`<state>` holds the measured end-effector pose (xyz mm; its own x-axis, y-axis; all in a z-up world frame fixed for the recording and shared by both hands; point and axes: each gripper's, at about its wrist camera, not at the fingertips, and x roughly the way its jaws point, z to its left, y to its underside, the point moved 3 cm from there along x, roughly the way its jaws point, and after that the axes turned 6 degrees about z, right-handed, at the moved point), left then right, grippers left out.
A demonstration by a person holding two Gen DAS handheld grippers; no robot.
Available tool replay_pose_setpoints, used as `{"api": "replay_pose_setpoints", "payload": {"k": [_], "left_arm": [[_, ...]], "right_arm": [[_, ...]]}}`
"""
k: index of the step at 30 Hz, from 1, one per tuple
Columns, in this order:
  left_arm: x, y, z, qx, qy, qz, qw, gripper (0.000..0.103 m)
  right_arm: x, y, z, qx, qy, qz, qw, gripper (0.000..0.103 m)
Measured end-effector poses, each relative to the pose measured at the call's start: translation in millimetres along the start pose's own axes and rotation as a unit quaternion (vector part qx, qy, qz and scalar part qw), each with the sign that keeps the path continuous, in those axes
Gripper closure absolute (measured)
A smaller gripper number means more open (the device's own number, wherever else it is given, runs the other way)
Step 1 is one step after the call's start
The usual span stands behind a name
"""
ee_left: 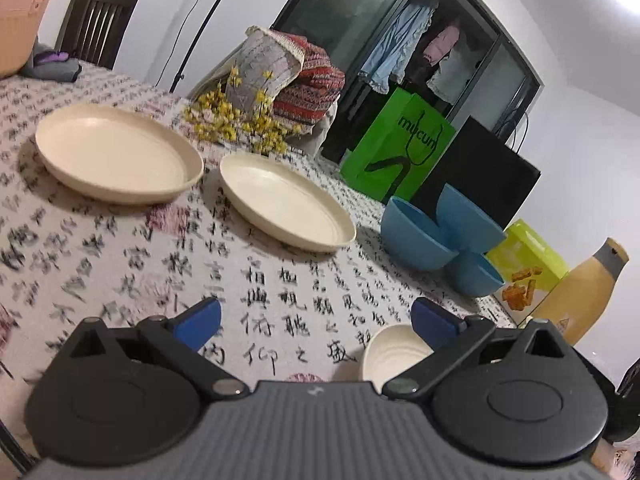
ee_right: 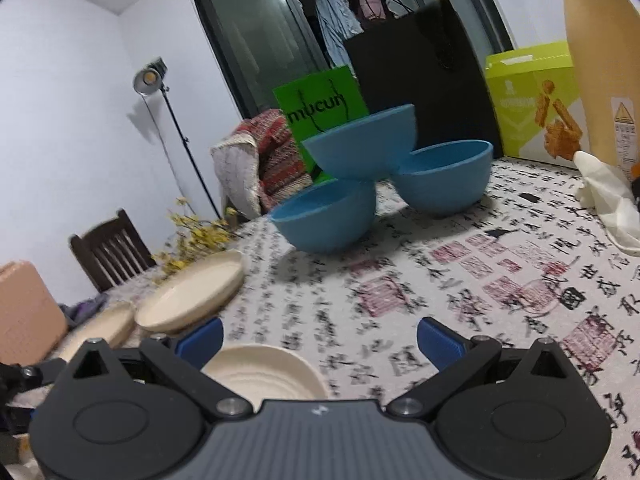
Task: Organize plates and bowls
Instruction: 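Raise both open grippers away from the placed cream plate, then move both open grippers toward the rim of another cream plate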
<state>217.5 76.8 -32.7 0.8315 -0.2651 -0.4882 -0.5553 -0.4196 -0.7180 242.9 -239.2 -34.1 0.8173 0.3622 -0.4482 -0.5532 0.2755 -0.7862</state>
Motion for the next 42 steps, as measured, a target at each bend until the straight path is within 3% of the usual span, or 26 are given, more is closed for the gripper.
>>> {"api": "replay_pose_setpoints", "payload": {"k": [23, 42], "left_arm": [[-62, -55, 30, 0.036, -0.051, -0.07, 0.9956, 0.0], [-75, -87, 67, 0.015, -0.063, -0.07, 0.9955, 0.0]], "right_arm": [[13, -35, 74, -0.018, -0.021, 0.007, 1.0, 0.0], [44, -37, 139, -0.031, -0.033, 0.046, 0.998, 0.0]]}}
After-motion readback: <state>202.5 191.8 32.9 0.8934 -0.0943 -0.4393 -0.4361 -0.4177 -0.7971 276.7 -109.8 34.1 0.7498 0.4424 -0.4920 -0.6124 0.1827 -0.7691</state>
